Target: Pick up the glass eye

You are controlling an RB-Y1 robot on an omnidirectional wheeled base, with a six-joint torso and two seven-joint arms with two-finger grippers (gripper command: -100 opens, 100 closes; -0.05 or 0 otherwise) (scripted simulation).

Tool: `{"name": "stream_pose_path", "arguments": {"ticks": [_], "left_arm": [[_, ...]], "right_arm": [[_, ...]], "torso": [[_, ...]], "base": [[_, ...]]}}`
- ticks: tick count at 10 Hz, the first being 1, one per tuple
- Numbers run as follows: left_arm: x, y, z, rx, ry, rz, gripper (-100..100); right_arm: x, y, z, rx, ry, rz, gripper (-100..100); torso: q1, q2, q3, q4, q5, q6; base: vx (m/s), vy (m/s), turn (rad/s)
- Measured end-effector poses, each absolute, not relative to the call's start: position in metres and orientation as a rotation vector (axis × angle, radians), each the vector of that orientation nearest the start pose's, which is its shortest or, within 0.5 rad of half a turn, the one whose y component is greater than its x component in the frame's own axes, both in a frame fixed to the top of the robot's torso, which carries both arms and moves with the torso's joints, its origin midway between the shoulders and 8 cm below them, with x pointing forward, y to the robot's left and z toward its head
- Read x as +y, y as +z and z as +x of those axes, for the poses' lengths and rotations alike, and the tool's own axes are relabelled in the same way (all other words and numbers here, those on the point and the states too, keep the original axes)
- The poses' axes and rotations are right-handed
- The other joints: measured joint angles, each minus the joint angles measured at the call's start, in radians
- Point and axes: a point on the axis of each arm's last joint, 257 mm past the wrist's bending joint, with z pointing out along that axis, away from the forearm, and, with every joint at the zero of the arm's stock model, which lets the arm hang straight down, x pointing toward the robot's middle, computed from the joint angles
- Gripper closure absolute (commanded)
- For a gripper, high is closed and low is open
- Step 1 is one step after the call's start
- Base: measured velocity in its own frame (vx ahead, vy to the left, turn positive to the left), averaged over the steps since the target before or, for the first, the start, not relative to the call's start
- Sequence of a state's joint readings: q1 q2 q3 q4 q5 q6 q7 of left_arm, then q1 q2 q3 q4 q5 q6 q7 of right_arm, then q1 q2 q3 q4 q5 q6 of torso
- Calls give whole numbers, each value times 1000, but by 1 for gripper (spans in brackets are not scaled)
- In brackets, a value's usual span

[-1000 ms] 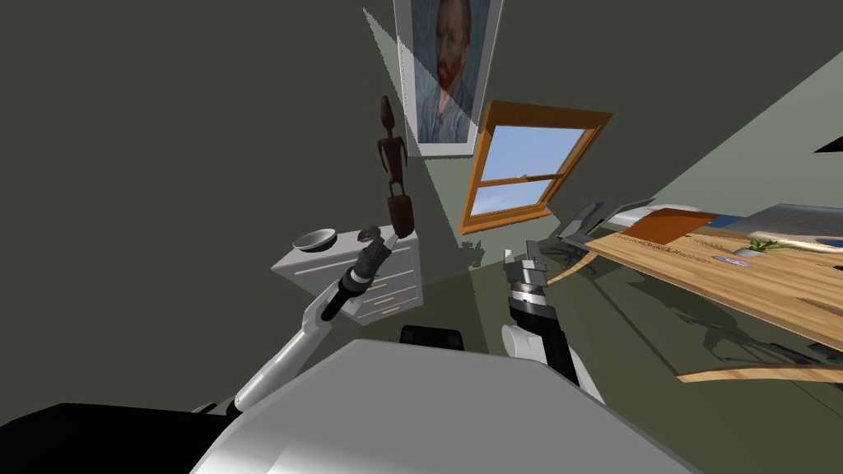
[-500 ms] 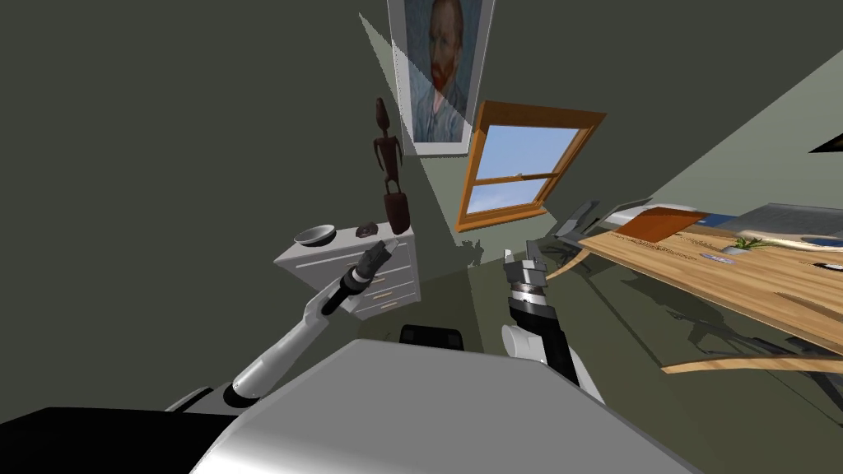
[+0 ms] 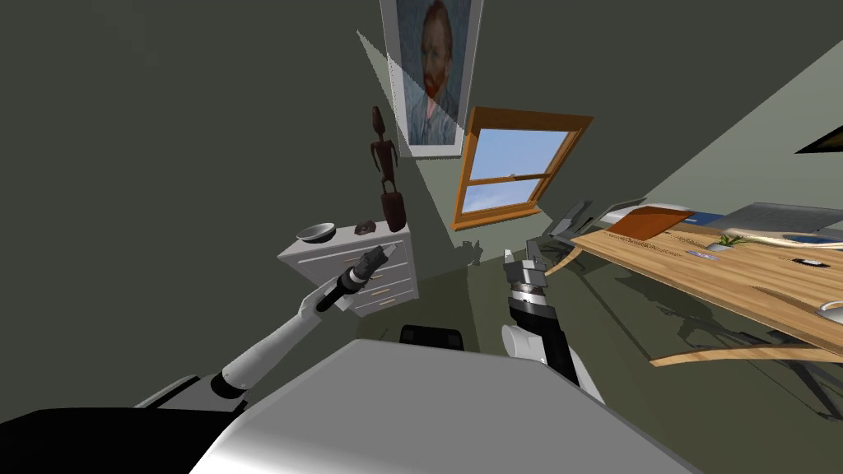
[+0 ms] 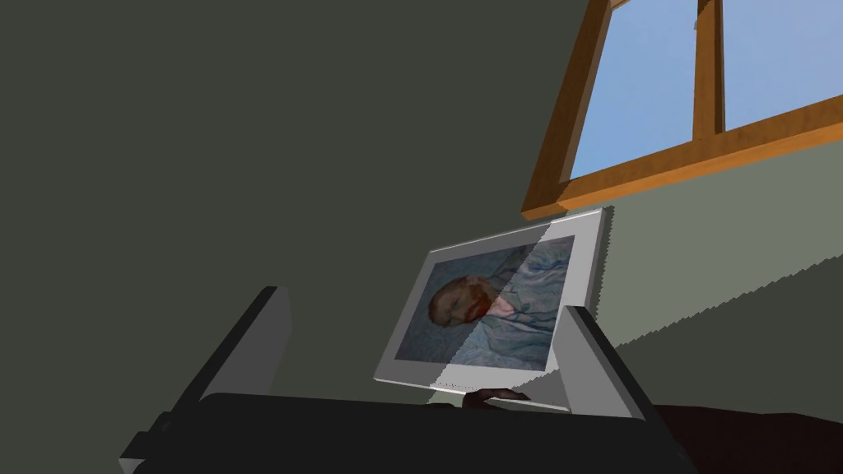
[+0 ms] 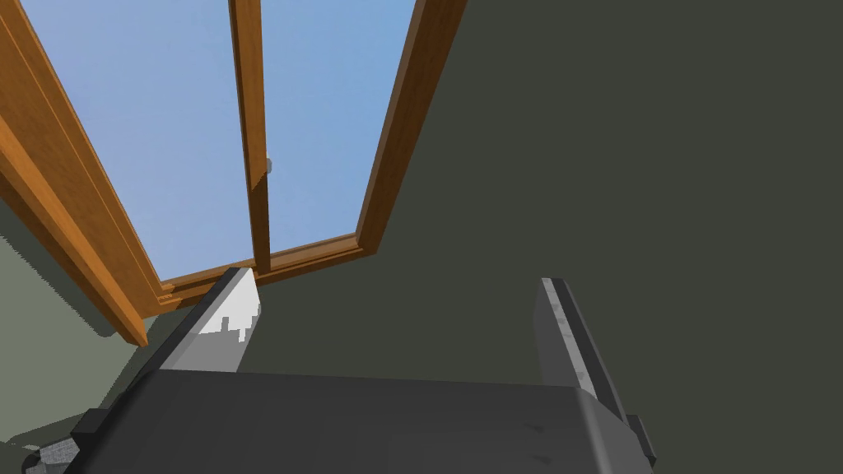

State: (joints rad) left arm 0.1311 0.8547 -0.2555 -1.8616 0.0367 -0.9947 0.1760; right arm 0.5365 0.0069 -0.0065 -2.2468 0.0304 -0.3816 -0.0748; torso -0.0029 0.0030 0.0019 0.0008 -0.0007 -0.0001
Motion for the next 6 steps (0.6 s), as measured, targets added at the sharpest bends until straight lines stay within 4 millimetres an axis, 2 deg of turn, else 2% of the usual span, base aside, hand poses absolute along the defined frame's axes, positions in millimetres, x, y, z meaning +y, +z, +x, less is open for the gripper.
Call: {"name": "stream_pose_path", "arguments": {"ticks": [6], "left_arm": [[207, -47, 356, 1261, -1698, 176, -100]], "right_arm": [[-290, -27, 364, 723, 1283, 828, 0]], "torso": [[1, 0, 0, 0, 0, 0]], "base": [[-50, -44, -14]]}}
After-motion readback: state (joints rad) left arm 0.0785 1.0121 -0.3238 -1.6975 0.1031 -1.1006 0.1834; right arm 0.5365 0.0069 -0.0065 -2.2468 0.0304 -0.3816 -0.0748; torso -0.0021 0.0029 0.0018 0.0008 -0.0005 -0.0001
